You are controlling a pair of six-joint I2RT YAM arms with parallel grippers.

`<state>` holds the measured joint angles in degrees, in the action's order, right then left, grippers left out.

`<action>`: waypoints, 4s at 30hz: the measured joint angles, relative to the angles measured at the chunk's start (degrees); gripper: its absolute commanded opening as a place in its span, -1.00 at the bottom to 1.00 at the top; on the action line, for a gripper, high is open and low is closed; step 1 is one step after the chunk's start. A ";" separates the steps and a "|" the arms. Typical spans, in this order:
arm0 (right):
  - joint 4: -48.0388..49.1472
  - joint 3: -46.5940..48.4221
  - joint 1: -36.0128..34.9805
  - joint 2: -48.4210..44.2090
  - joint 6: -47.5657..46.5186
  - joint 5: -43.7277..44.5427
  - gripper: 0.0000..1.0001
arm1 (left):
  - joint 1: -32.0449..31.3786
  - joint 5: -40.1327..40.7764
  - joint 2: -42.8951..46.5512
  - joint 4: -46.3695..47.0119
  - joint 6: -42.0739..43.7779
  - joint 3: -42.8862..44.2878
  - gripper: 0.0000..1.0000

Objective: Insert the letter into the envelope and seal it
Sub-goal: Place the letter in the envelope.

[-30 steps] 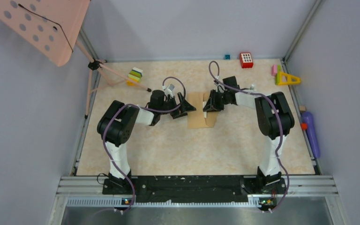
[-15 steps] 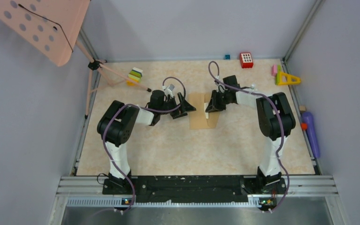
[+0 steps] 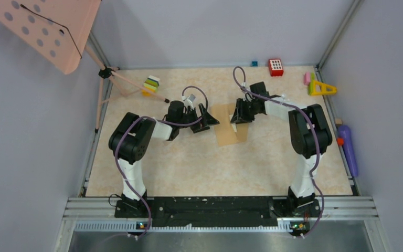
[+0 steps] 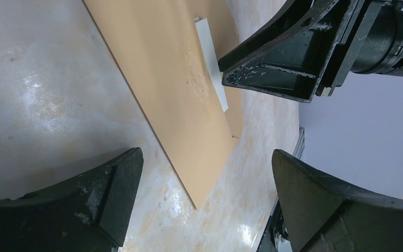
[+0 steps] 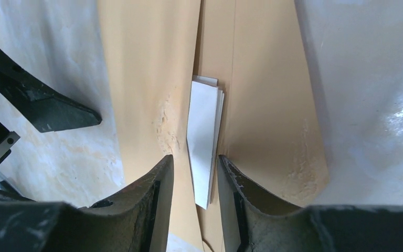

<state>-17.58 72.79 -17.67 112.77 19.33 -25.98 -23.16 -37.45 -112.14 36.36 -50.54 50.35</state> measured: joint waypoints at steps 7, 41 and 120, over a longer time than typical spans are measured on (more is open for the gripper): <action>-0.57 0.46 -0.28 -0.28 -0.31 2.36 -0.22 | 0.17 -0.44 0.00 -0.74 0.20 0.37 0.97; 2.99 4.15 -0.50 2.58 2.19 2.43 -0.16 | 0.92 0.76 -4.57 -15.32 6.12 13.94 0.97; 2.89 1.09 4.28 -11.98 -4.55 6.54 0.16 | 0.28 -0.61 -11.26 -20.33 9.18 25.46 0.97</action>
<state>-14.70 73.89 -13.39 100.79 14.79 -19.44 -22.87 -38.06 -123.39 16.03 -41.36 75.81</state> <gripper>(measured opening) 0.578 0.983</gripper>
